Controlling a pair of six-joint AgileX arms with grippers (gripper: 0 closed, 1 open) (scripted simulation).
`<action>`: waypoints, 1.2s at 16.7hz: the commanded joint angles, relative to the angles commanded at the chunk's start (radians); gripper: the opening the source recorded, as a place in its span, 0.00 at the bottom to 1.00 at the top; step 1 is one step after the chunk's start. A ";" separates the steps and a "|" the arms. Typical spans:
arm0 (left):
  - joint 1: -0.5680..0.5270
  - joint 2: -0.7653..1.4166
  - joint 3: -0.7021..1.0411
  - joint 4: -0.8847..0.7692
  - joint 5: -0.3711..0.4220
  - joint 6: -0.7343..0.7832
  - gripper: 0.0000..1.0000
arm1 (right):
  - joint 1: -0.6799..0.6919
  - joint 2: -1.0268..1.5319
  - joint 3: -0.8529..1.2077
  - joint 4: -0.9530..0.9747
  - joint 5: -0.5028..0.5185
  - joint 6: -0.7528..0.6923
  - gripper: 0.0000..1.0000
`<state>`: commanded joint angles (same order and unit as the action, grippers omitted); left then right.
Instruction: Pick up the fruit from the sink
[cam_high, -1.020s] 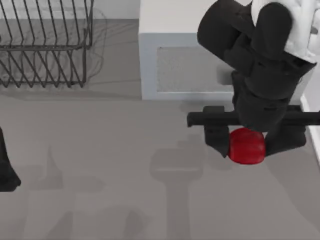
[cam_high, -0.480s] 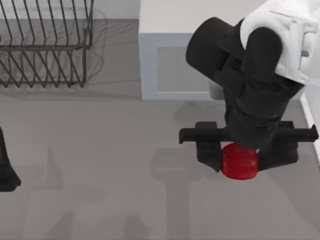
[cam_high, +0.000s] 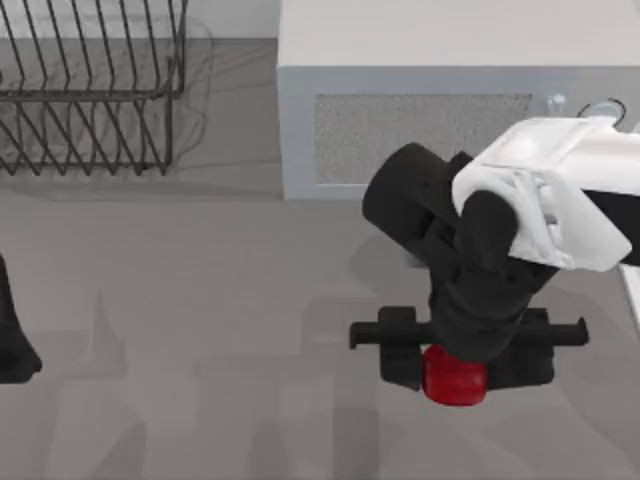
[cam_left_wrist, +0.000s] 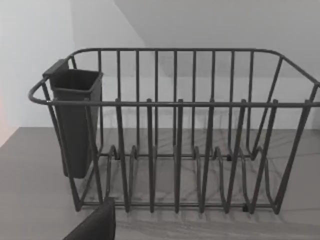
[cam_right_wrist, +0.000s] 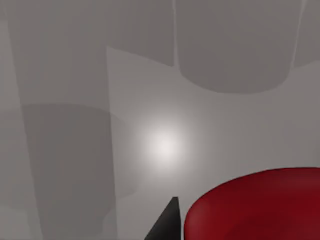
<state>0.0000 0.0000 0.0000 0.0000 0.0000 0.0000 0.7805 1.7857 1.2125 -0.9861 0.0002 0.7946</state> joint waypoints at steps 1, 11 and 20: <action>0.000 0.000 0.000 0.000 0.000 0.000 1.00 | 0.001 0.006 -0.028 0.029 0.000 0.001 0.00; 0.000 0.000 0.000 0.000 0.000 0.000 1.00 | 0.002 0.013 -0.052 0.054 0.000 0.002 0.38; 0.000 0.000 0.000 0.000 0.000 0.000 1.00 | 0.002 0.013 -0.052 0.054 0.000 0.002 1.00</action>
<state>0.0000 0.0000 0.0000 0.0000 0.0000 0.0000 0.7826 1.7989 1.1604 -0.9322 0.0004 0.7963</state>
